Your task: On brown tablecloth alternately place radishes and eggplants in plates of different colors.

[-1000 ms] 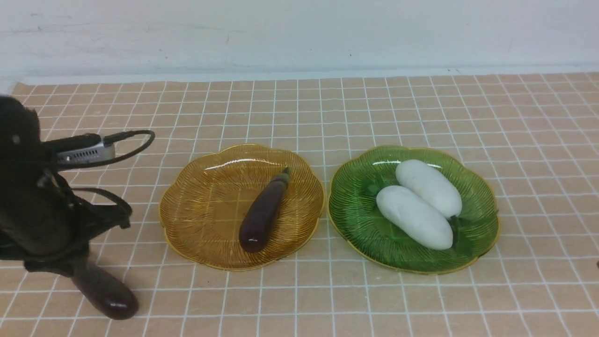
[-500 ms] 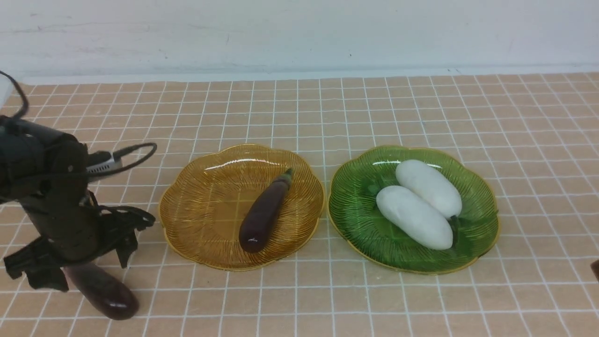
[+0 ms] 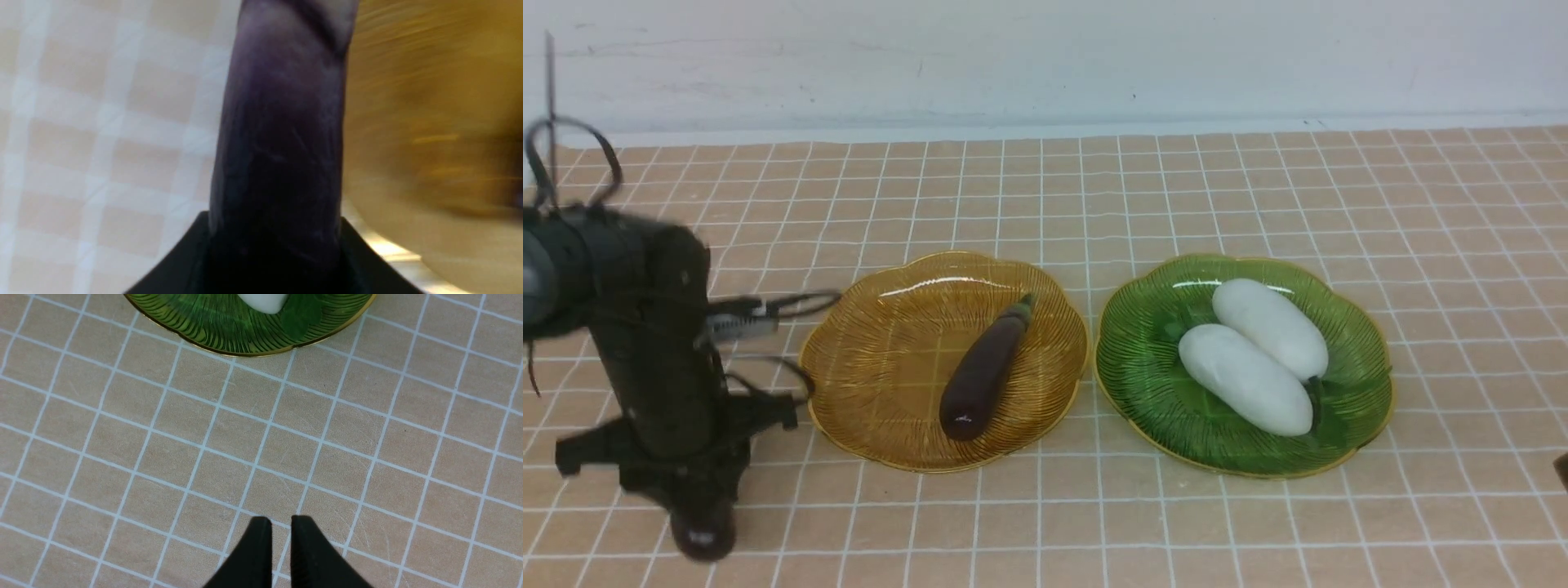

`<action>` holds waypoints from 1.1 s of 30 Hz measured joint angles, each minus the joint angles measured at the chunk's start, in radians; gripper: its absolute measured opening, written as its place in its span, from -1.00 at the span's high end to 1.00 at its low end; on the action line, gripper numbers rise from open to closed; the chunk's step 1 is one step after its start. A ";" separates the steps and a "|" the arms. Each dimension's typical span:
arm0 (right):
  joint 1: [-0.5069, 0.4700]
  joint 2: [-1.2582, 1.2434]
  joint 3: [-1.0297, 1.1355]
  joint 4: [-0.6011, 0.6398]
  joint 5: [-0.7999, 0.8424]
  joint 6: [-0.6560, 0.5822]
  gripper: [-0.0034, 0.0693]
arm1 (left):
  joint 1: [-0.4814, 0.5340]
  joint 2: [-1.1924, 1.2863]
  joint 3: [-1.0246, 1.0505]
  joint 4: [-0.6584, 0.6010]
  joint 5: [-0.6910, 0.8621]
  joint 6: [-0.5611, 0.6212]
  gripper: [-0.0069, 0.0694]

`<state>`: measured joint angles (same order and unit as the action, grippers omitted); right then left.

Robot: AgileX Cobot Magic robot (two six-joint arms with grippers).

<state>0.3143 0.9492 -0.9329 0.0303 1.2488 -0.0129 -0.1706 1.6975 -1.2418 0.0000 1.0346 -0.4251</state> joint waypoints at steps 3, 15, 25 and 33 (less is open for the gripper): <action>0.000 0.000 0.000 0.000 -0.007 0.000 0.73 | -0.071 0.023 -0.094 -0.022 -0.054 0.056 0.13; 0.000 -0.188 0.001 -0.040 0.003 0.088 0.73 | -0.210 0.218 -0.293 0.066 -0.138 0.139 -0.10; 0.000 -0.732 0.125 -0.079 0.022 0.206 0.73 | -0.218 0.262 -0.300 0.124 -0.175 0.146 -0.36; 0.000 -0.960 0.476 -0.080 -0.311 0.200 0.73 | -0.223 0.263 -0.383 0.126 -0.083 0.160 0.66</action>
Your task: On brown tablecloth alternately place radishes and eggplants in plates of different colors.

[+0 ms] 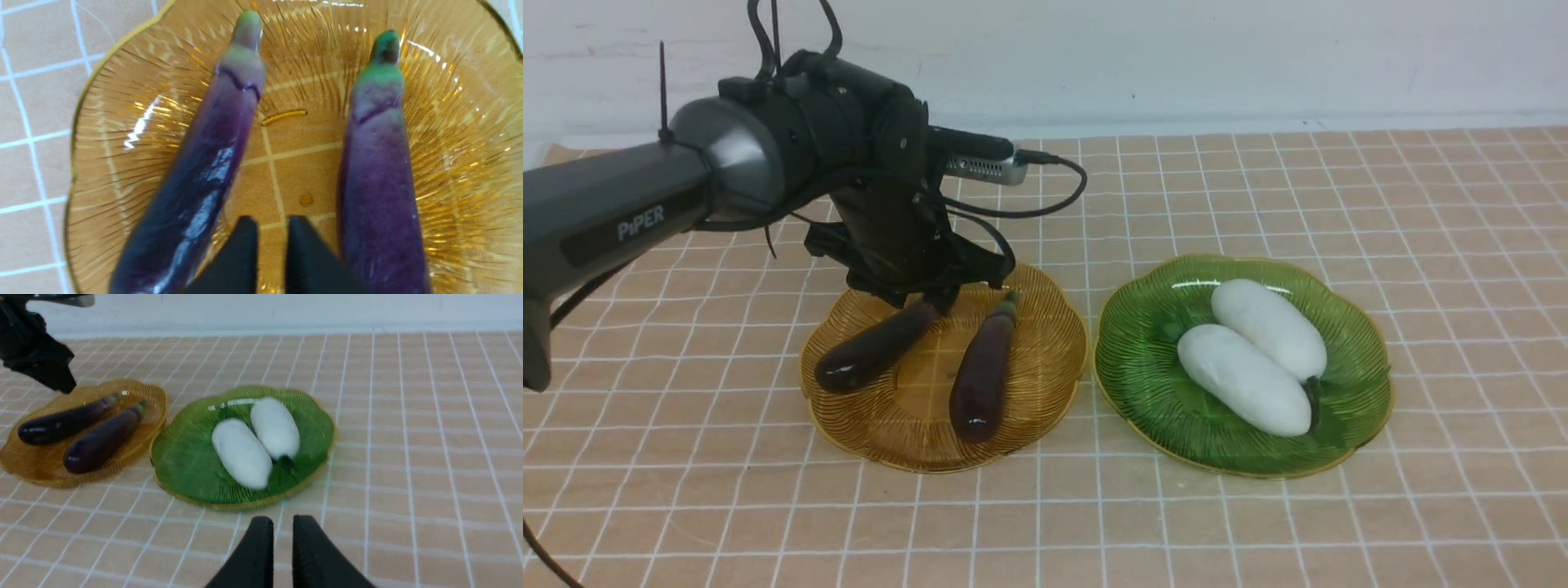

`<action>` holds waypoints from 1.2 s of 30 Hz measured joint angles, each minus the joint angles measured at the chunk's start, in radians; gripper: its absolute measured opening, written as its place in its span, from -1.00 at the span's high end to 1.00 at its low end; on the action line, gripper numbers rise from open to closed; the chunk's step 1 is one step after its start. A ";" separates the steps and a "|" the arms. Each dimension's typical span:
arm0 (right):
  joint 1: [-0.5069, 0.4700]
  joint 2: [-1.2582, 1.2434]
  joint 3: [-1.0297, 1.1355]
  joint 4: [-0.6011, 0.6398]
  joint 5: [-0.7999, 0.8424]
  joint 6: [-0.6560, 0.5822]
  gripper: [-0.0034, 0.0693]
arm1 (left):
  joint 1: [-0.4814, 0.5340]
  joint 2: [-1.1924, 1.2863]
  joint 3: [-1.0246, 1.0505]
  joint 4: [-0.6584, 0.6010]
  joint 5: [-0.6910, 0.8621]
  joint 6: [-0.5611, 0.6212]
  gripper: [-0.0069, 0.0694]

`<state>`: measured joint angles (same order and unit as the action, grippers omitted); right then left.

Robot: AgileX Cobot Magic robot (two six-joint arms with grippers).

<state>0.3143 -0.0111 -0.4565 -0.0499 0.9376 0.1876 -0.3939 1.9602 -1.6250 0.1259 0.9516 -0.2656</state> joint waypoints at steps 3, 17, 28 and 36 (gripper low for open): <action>0.000 0.018 0.100 -0.003 -0.265 -0.015 0.73 | 0.000 0.000 -0.018 0.002 0.014 0.023 0.81; 0.000 0.031 0.181 -0.005 -0.571 -0.017 0.73 | -0.001 -0.090 -0.020 0.007 0.048 0.048 0.83; 0.000 0.009 0.204 -0.005 -0.568 -0.017 0.73 | -0.001 -0.419 -0.020 0.063 0.260 0.048 0.83; -0.053 0.000 0.417 -0.005 -0.583 -0.017 0.73 | -0.001 -0.555 -0.021 0.100 0.300 0.048 0.83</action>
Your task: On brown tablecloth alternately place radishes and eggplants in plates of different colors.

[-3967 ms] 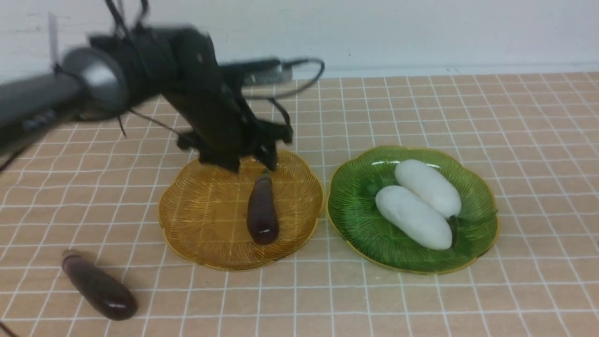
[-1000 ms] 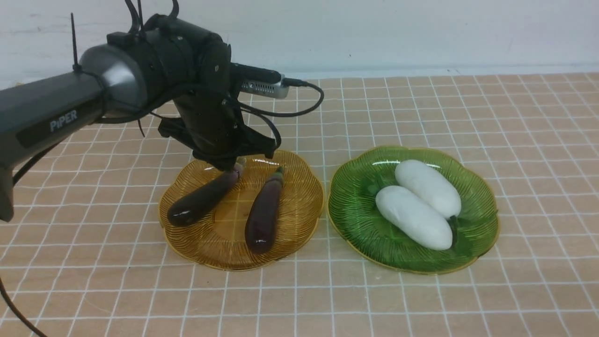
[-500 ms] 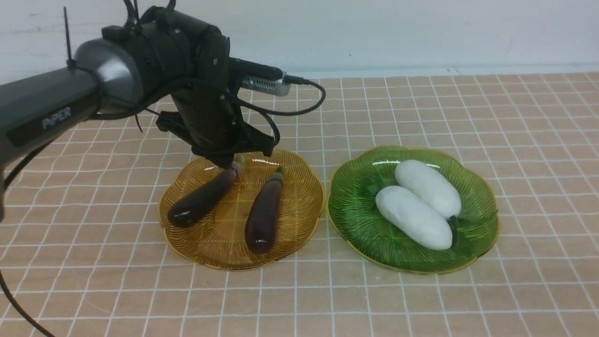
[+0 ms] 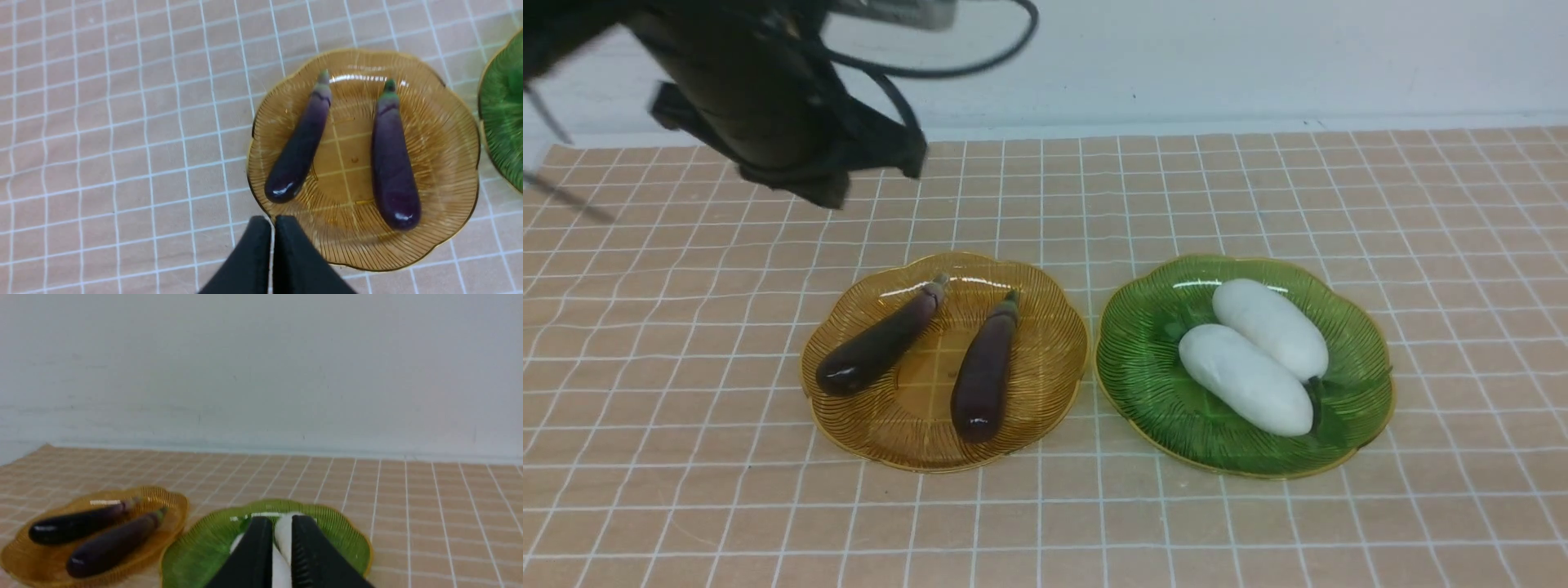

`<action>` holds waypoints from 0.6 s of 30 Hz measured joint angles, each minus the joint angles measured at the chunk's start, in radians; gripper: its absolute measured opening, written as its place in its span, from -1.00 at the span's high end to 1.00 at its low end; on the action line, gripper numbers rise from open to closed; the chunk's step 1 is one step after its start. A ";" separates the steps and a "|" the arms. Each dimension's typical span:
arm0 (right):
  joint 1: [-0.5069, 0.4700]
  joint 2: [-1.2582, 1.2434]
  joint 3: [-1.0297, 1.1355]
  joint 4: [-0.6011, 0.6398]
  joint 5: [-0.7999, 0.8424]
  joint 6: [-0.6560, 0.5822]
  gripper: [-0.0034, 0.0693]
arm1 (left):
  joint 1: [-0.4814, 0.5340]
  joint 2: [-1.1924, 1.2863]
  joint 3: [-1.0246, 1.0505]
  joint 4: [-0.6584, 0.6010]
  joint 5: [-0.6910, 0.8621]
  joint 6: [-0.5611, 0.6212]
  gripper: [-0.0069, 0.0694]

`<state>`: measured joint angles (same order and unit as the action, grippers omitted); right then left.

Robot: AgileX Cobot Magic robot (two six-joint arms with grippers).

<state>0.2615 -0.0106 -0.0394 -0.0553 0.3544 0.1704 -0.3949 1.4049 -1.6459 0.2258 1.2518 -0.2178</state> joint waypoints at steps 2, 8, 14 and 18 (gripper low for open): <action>-0.012 0.000 0.032 0.000 0.000 0.000 0.73 | 0.000 -0.026 0.000 0.000 0.000 0.004 0.83; -0.052 0.000 0.066 0.000 0.002 0.000 0.73 | 0.000 -0.134 0.000 -0.015 0.004 0.027 0.83; -0.107 0.000 0.066 0.000 0.025 0.000 0.73 | 0.000 -0.362 0.129 -0.045 0.005 0.052 0.83; -0.201 0.000 0.066 0.000 0.026 0.000 0.73 | 0.000 -0.567 0.344 -0.050 0.014 0.052 0.83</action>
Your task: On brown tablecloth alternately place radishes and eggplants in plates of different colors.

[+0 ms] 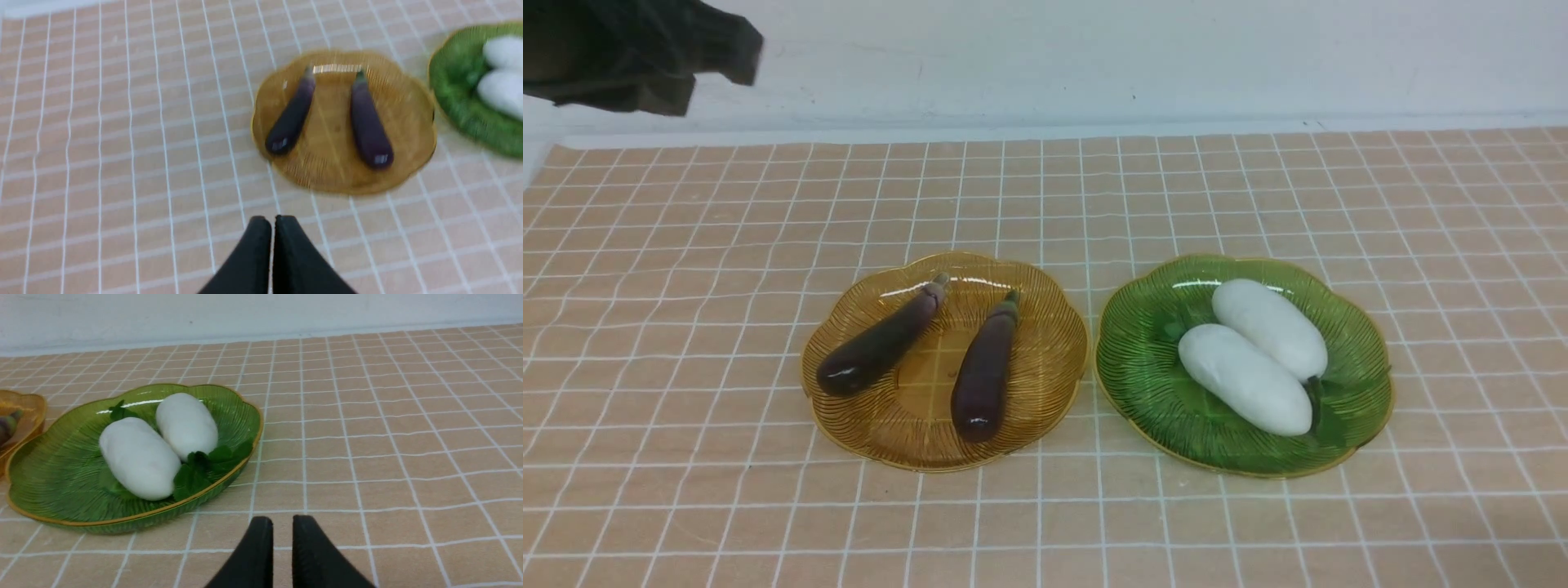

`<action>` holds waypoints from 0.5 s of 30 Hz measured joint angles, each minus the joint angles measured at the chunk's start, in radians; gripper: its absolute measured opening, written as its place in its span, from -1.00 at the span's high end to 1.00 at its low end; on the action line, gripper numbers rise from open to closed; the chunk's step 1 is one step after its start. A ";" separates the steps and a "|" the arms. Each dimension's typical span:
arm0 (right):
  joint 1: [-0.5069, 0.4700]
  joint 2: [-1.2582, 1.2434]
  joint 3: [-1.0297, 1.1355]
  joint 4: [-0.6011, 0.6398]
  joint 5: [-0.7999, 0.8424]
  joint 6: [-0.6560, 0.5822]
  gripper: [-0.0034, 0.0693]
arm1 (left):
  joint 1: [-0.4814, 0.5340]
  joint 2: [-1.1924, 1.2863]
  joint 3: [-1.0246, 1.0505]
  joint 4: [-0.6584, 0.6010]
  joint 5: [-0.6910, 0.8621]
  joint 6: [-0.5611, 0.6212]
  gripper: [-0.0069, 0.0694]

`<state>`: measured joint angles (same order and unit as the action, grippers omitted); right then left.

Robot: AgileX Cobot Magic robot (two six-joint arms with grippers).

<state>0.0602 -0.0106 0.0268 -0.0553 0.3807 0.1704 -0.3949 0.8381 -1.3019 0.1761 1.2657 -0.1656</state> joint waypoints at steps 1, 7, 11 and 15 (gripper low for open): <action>-0.014 0.000 0.000 0.000 0.000 0.001 0.73 | 0.000 -0.034 0.038 -0.001 0.003 0.000 0.83; -0.082 0.000 0.000 -0.008 0.001 0.001 0.73 | 0.000 -0.299 0.370 -0.003 0.001 -0.003 0.83; -0.088 0.000 0.000 -0.016 0.001 0.001 0.73 | 0.000 -0.467 0.603 -0.010 -0.216 -0.058 0.83; -0.088 0.000 0.000 -0.016 0.001 0.002 0.73 | 0.000 -0.545 0.829 -0.014 -0.602 -0.091 0.83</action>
<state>-0.0274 -0.0106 0.0268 -0.0710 0.3818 0.1724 -0.3949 0.2934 -0.4732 0.1625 0.6640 -0.2562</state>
